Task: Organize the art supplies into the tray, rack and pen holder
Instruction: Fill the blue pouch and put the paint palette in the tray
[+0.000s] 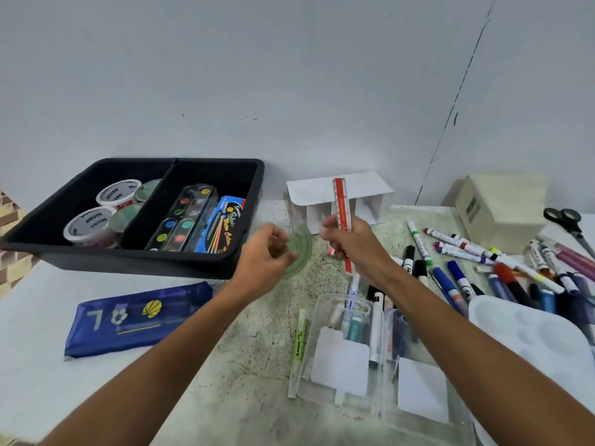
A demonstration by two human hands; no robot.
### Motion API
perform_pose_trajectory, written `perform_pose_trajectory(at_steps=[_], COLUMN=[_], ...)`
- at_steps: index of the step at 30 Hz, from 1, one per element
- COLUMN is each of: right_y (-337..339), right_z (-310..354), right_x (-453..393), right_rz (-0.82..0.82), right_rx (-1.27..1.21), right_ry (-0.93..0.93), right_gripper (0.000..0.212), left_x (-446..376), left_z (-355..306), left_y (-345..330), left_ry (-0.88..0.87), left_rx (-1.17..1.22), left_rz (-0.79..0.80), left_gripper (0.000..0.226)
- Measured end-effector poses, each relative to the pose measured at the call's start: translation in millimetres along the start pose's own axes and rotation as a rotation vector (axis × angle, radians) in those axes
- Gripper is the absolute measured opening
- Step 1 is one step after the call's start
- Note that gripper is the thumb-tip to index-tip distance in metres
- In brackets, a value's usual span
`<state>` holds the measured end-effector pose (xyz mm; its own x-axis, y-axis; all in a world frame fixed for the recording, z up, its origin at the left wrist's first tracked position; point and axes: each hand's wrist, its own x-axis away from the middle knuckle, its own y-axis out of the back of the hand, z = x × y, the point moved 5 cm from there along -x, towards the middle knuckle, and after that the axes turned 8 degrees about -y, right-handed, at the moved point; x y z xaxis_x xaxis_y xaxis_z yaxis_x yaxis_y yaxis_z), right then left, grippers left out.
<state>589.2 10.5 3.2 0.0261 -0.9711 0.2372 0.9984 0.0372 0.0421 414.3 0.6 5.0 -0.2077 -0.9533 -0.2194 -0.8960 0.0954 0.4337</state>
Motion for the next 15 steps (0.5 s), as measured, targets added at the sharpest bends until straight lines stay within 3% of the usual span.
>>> perform_pose_trajectory(at_steps=[3,5,8,11,13,15], right_y=[-1,2,25,63,89,111], right_z=[1,4,8,11,9,4], right_x=[6,8,7,7,10,16], right_rz=[-0.008,-0.005,-0.135,-0.235,-0.235,-0.257], right_rx=[-0.088,-0.178,-0.306,-0.504,-0.687,-0.784], right_ry=[-0.038,-0.052,-0.065,-0.066,-0.061,-0.062], right_gripper=[0.013,0.016,0.011,0.007,0.008,0.009], left_x=[-14,-23,-37,-52,-63,-72], left_z=[-17,-26,-33,-33,-30,-29], left_y=[-12,-24,-46,-64,-78,-94], left_ry=[0.036,0.025,0.028,-0.001,-0.092,-0.239], left_rx=[0.281,0.348,0.387,0.267,0.062,-0.224], left_rz=[-0.066,-0.030,0.029,0.048,0.075,0.136], left_gripper=[0.037,0.043,0.050,0.032,0.013,0.009])
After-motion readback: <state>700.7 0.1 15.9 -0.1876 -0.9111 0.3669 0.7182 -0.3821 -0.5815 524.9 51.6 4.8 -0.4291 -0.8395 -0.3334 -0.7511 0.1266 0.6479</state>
